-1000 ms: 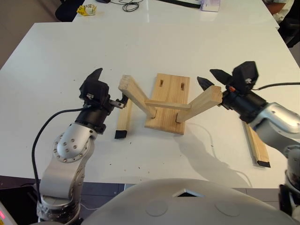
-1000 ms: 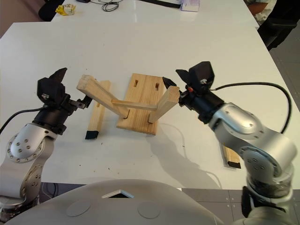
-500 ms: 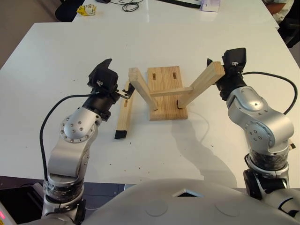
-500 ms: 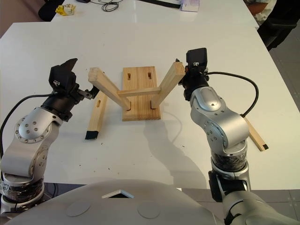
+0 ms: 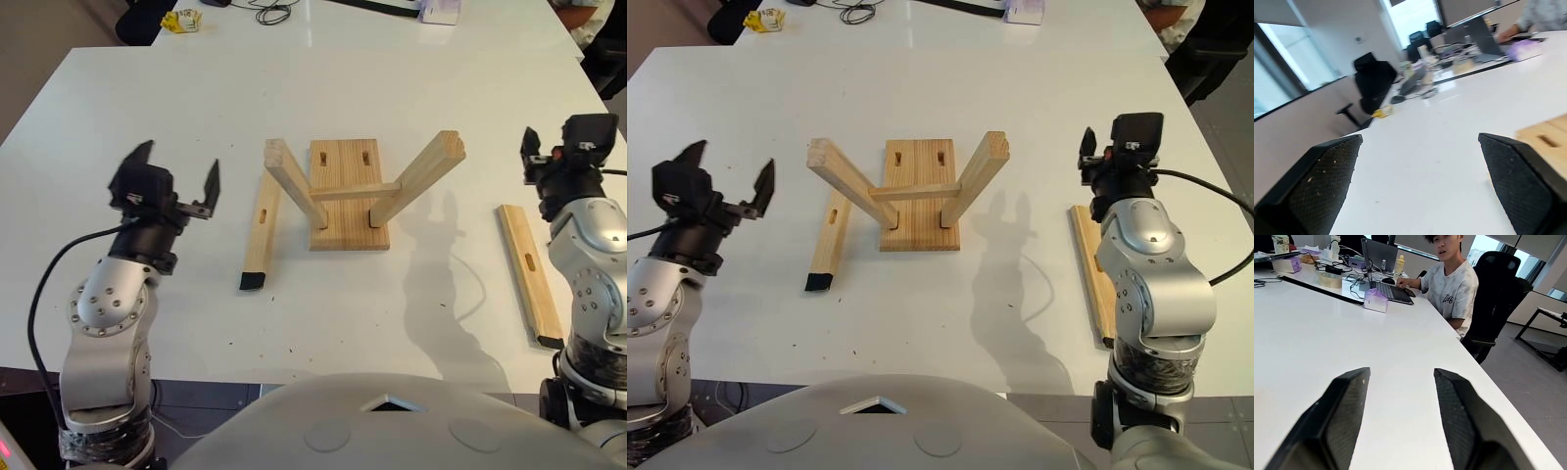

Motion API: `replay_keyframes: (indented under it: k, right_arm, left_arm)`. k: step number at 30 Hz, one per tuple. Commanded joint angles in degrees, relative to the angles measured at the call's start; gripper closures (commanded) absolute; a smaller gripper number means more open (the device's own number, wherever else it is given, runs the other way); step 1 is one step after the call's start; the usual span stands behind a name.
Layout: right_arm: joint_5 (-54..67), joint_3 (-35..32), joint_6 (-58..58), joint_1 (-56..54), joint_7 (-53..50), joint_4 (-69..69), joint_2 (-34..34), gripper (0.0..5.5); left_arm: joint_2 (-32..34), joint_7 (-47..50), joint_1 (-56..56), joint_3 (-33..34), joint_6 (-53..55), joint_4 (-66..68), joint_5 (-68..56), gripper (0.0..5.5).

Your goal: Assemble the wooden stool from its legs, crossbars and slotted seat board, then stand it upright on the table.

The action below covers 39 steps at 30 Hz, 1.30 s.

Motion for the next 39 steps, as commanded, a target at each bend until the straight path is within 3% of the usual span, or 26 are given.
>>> replay_keyframes:
  k: [1, 4, 7, 16, 22, 30, 34, 39]
  right_arm:
    - [2.64, 9.08, 2.35, -3.69, 2.21, -3.83, 6.37, 3.08]
    - [4.01, 15.76, 4.19, -7.01, 3.72, -6.31, 10.13, 3.08]
    - [3.63, 17.39, 5.59, -7.59, 4.42, -7.25, 11.35, 3.08]
    - [-0.31, 15.44, 5.48, -5.53, 7.34, -4.37, 8.24, 3.08]
    - [-3.0, 14.68, 2.55, -2.57, 17.12, 1.89, -4.5, 3.08]
    - [-6.29, 16.56, -12.62, -3.0, 44.96, 15.21, -30.88, 3.08]
    - [-4.76, 18.13, -20.61, -0.37, 58.56, 11.79, -37.21, 3.08]
    - [-2.89, 18.58, -26.75, -0.05, 68.02, 9.75, -38.69, 3.08]
  left_arm:
    - [-2.41, 1.54, -5.32, -9.21, 2.28, -0.67, 2.15, 1.09]
    - [-4.0, 0.77, -9.89, -18.6, 4.98, -2.2, 2.09, 1.09]
    - [-4.33, -0.55, -12.08, -23.26, 7.38, -3.76, 1.57, 1.09]
    - [-3.1, -2.07, -9.82, -20.09, 7.96, -2.78, 1.42, 1.09]
    - [-3.83, -2.99, -9.72, -20.96, 6.97, -2.35, 0.71, 1.09]
    - [-4.78, -3.88, -11.57, -23.71, 6.11, -1.17, 0.16, 1.09]
    - [-5.7, -4.76, -15.18, -26.41, 5.73, 0.95, -0.13, 1.09]
    - [-5.94, -6.27, -18.55, -28.7, 5.14, 2.89, -0.61, 1.09]
